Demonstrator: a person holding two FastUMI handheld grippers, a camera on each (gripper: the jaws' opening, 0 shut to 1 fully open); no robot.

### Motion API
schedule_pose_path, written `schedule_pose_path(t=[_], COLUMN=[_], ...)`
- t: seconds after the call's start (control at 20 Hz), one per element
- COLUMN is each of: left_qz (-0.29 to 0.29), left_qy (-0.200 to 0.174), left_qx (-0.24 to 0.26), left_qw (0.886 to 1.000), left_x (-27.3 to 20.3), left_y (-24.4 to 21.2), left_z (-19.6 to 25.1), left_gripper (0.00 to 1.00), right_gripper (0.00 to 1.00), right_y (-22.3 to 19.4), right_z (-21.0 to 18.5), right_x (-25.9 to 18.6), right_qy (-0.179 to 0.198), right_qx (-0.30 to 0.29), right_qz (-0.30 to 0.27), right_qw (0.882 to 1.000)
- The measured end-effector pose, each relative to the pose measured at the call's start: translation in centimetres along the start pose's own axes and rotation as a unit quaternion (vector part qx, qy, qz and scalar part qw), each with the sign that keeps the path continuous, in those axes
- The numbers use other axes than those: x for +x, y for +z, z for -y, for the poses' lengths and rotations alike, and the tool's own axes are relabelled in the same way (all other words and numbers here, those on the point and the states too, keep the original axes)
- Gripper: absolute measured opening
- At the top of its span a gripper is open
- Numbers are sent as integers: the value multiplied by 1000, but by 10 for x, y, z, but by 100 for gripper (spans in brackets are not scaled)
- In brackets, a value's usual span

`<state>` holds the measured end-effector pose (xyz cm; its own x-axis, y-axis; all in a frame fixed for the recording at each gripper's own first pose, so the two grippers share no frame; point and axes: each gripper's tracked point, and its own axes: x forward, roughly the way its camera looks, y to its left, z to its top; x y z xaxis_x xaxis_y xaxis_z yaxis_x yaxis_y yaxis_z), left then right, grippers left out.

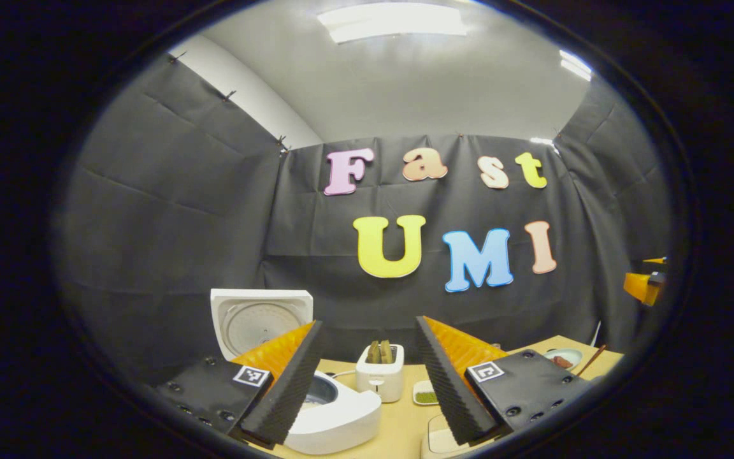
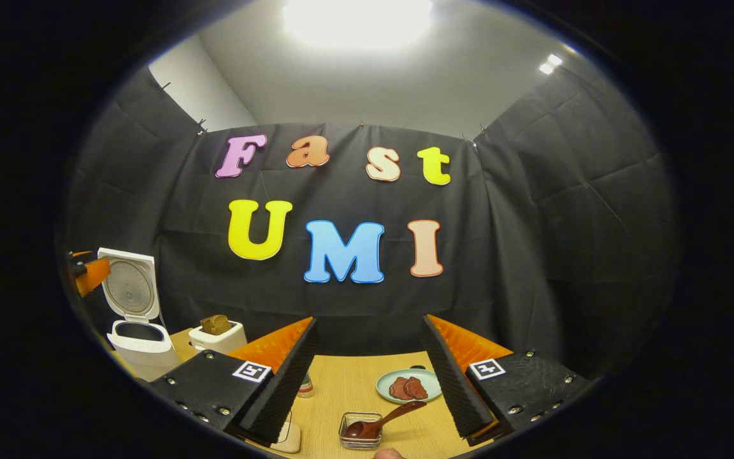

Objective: Close the left gripper, press the button to open the rice cooker; take a wooden spoon from the chopstick holder with the right hand, scoop a spoonful of rice and pour it into the rice cooker, then put the wooden spoon back into the chopstick holder.

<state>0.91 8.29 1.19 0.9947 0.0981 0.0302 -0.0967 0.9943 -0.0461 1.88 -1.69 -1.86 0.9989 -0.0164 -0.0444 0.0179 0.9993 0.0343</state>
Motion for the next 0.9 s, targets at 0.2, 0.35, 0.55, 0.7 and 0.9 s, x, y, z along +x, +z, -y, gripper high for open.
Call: schedule_pose_path(t=[0.2,0.35,0.55,0.7,0.9], left_qz=[-1,-1,-2,-3,-11], left_qy=[1,-2,0,3,10], left_qx=[-5,-11,-2,3,12], left_qw=[1000,1000,1000,1000,1000], left_x=[-15,-26,-38,-48,-58], left_y=[6,10,14,18,17], left_z=[12,20,26,29,30], left_gripper=[98,98,98,95,98], right_gripper=[97,97,97,97,98], right_y=[-24,-50,-87,-117,-163], right_z=[22,35,47,50,50], right_x=[13,22,32,39,48], right_qy=[-8,-12,-15,-13,-8], right_qx=[9,18,43,63,95], right_qz=[-23,-52,-93,-128,-181], right_qw=[1000,998,995,990,979])
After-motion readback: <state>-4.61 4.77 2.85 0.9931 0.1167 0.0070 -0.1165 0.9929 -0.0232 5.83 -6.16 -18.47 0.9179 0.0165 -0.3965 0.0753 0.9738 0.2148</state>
